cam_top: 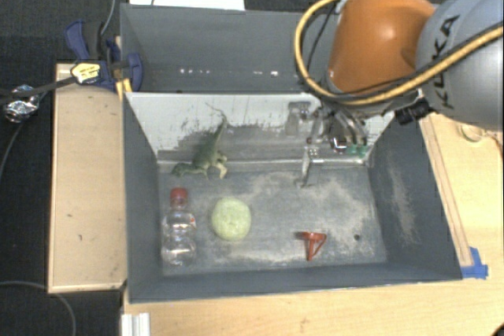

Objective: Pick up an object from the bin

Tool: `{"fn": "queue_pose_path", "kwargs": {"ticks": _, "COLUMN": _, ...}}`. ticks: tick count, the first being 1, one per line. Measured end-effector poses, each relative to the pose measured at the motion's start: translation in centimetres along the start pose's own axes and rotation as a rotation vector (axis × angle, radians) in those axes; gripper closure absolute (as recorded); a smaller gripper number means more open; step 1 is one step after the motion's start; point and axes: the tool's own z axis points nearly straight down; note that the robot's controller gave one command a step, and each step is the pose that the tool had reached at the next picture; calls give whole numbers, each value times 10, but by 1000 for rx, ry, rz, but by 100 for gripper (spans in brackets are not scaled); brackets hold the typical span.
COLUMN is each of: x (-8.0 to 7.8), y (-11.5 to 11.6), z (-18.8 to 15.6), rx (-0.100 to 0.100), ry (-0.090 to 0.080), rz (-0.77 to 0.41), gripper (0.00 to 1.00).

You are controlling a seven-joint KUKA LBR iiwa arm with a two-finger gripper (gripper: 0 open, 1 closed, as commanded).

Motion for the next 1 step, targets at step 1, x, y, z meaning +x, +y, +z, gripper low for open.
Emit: {"fn": "queue_pose_path", "kwargs": {"ticks": 1, "x": 0, "y": 0, "z": -2, "rx": 0, "ry": -3, "rz": 0, "gripper": 0}}
